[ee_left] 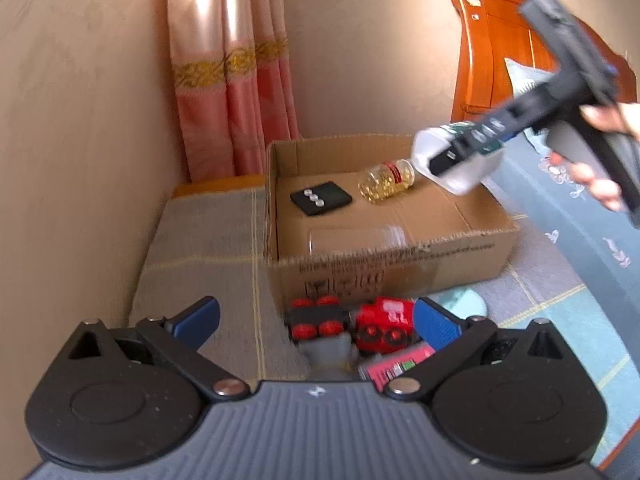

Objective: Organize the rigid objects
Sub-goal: 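Open both tools to drop the clear jar and swab jar into the box, then withdraw both tools from the box toward the remaining toys, then lower the right tool onto the light blue round case while the left tool approaches the grey toy cat, then close the right tool on the blue case while the left tool grasps the grey toy cat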

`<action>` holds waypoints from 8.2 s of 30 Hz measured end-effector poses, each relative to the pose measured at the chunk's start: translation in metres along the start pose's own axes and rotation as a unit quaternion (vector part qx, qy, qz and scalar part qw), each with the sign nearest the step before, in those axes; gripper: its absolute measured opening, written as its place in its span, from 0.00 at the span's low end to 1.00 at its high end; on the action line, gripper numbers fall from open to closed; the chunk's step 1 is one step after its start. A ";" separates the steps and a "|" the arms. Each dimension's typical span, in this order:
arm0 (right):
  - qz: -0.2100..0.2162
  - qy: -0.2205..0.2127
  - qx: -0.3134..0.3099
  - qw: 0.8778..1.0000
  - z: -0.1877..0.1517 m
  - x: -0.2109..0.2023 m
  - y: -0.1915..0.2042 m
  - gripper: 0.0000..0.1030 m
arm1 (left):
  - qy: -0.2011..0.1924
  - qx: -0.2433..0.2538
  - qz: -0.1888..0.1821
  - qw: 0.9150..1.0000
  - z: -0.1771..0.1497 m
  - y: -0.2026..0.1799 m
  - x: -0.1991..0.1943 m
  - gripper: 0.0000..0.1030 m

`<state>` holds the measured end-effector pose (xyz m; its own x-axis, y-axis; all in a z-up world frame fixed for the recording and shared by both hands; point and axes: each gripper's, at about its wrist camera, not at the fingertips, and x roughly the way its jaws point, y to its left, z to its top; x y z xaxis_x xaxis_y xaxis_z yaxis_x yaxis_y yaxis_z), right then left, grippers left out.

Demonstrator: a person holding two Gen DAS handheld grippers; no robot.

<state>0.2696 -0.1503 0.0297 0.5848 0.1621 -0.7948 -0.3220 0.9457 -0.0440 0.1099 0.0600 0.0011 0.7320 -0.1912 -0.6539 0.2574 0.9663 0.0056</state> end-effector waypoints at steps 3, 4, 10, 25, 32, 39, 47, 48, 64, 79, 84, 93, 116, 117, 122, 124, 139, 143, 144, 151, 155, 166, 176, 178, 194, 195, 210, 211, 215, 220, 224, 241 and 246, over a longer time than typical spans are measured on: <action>-0.001 0.008 0.033 0.999 0.009 0.014 -0.004 0.84 | 0.004 -0.004 0.004 1.000 -0.007 0.005 -0.002 0.99; -0.009 0.005 0.039 0.999 0.012 0.018 -0.004 0.84 | 0.004 -0.005 0.008 1.000 -0.009 0.007 -0.002 0.99; -0.034 -0.019 0.095 0.995 0.017 0.026 -0.012 1.00 | 0.009 -0.018 0.012 1.000 -0.016 0.018 -0.006 0.99; -0.074 -0.031 0.058 0.995 -0.028 -0.032 0.027 1.00 | 0.029 -0.024 0.013 0.999 -0.031 0.030 0.007 0.99; -0.082 -0.036 0.095 0.991 -0.078 -0.045 0.036 1.00 | 0.047 -0.026 0.018 0.998 -0.040 0.031 0.010 0.99; -0.076 -0.005 0.171 0.982 -0.113 -0.023 0.032 1.00 | 0.044 -0.022 0.015 0.999 -0.038 0.028 0.009 0.99; -0.086 0.034 0.205 0.974 -0.129 0.020 0.047 1.00 | 0.046 -0.032 0.020 0.998 -0.040 0.035 0.009 0.99; -0.092 0.034 0.208 0.973 -0.129 0.023 0.049 1.00 | 0.048 -0.033 0.021 0.998 -0.040 0.036 0.009 0.99; -0.136 0.032 0.186 0.972 -0.137 0.049 0.051 1.00 | 0.072 -0.014 -0.005 0.997 -0.044 0.020 0.022 0.99; -0.114 0.026 0.162 0.980 -0.161 0.036 0.033 1.00 | 0.114 -0.044 0.002 0.993 -0.067 0.043 0.047 0.99; -0.116 0.017 0.160 0.980 -0.164 0.035 0.035 1.00 | 0.116 -0.054 0.025 0.991 -0.068 0.059 0.050 0.99; -0.110 0.014 0.152 0.982 -0.168 0.032 0.035 1.00 | 0.108 -0.042 0.067 0.991 -0.059 0.067 0.062 0.99; -0.093 -0.002 0.126 0.988 -0.175 0.028 0.034 1.00 | 0.065 -0.070 -0.056 0.994 -0.064 0.018 0.051 0.99; -0.093 -0.003 0.125 0.988 -0.175 0.028 0.034 1.00 | 0.061 -0.078 -0.060 0.993 -0.062 0.019 0.050 0.99; -0.090 -0.007 0.120 0.989 -0.177 0.028 0.033 1.00 | 0.054 -0.135 -0.071 0.987 -0.052 0.029 0.059 0.99; -0.087 -0.008 0.118 0.989 -0.177 0.027 0.032 1.00 | 0.051 -0.151 -0.067 0.985 -0.050 0.031 0.063 0.98; -0.080 -0.011 0.108 0.991 -0.180 0.024 0.032 1.00 | 0.039 -0.094 -0.050 0.994 -0.048 0.018 0.058 0.93; -0.080 -0.011 0.109 0.991 -0.180 0.025 0.032 1.00 | 0.037 -0.015 -0.049 0.998 -0.049 0.006 0.054 0.93; -0.080 -0.011 0.109 0.991 -0.180 0.025 0.032 1.00 | 0.036 -0.003 -0.045 0.998 -0.050 0.005 0.054 0.93; -0.080 -0.012 0.109 0.991 -0.180 0.024 0.032 1.00 | 0.043 -0.013 -0.041 0.998 -0.053 0.016 0.060 0.86; -0.080 -0.011 0.108 0.991 -0.180 0.024 0.032 1.00 | 0.050 -0.027 -0.045 0.997 -0.051 0.017 0.066 0.78; -0.074 -0.011 0.101 0.992 -0.182 0.024 0.034 1.00 | 0.077 -0.017 -0.022 0.997 -0.070 0.016 0.041 0.72; -0.063 -0.009 0.083 0.995 -0.168 0.032 0.041 1.00 | 0.078 -0.010 0.006 0.997 -0.087 0.010 0.040 0.88; -0.070 -0.008 0.092 0.993 -0.170 0.031 0.035 1.00 | 0.078 -0.014 0.006 0.997 -0.088 0.012 0.040 0.89; -0.025 -0.035 0.039 0.998 -0.175 0.025 0.030 0.73 | 0.080 -0.016 0.008 0.997 -0.088 0.014 0.044 0.98; -0.023 -0.038 0.036 0.998 -0.174 0.026 0.031 0.71 | 0.080 -0.016 0.008 0.997 -0.088 0.014 0.045 0.98; -0.014 -0.039 0.008 0.999 -0.165 0.030 0.027 0.59 | 0.068 -0.014 0.003 0.998 -0.081 0.011 0.042 0.97; -0.014 -0.039 0.005 0.999 -0.165 0.030 0.028 0.59 | 0.066 -0.014 0.001 0.998 -0.080 0.012 0.042 0.97; -0.012 -0.036 -0.007 0.999 -0.164 0.029 0.029 0.59 | 0.064 -0.007 -0.005 0.998 -0.076 0.014 0.043 0.93; -0.007 -0.035 -0.010 0.999 -0.163 0.030 0.028 0.59 | 0.060 -0.009 -0.015 0.998 -0.073 0.015 0.042 0.83; -0.004 -0.034 -0.005 0.999 -0.161 0.032 0.025 0.59 | 0.062 -0.017 -0.018 0.998 -0.072 0.016 0.042 0.71; 0.002 -0.015 -0.018 1.000 -0.164 0.022 0.026 0.56 | 0.088 -0.006 -0.003 0.996 -0.066 0.011 0.038 0.70; 0.004 -0.011 -0.030 0.999 -0.165 0.013 0.028 0.56 | 0.090 0.004 -0.002 0.996 -0.061 0.010 0.031 0.70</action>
<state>0.1454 -0.1684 -0.0811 0.5984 0.1769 -0.7814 -0.3709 0.9257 -0.0745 0.0968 0.0740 -0.0657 0.6062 -0.1613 -0.7788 0.2659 0.9640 0.0073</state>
